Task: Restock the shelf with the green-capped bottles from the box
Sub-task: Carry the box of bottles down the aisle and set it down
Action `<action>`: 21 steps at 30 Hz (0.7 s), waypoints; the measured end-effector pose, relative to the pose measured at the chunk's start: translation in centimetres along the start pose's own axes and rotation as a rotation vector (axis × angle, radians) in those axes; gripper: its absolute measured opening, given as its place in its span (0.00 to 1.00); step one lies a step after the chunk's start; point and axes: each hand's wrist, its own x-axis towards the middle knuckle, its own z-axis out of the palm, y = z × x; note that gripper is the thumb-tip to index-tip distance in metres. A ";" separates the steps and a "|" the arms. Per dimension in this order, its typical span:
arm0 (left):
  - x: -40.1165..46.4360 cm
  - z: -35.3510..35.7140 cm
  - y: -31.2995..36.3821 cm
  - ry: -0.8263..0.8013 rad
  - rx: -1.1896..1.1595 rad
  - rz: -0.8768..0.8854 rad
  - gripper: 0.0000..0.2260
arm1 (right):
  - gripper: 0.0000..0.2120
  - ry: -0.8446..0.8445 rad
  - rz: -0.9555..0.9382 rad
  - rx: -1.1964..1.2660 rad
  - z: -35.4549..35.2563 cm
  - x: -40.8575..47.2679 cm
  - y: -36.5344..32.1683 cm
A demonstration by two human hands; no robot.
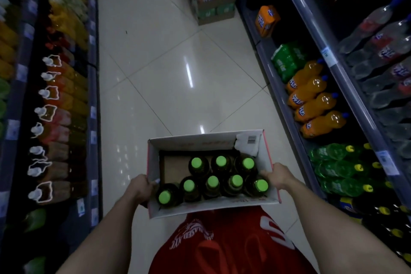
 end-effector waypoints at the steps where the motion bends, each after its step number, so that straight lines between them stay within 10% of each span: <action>1: 0.8 -0.9 0.8 0.002 -0.016 0.000 0.19 | 0.17 -0.001 -0.007 -0.009 -0.7 0.9 -1.2; 21: 20.3 -22.8 23.4 0.027 0.011 0.066 0.17 | 0.13 0.029 0.020 0.028 -16.6 19.0 -23.6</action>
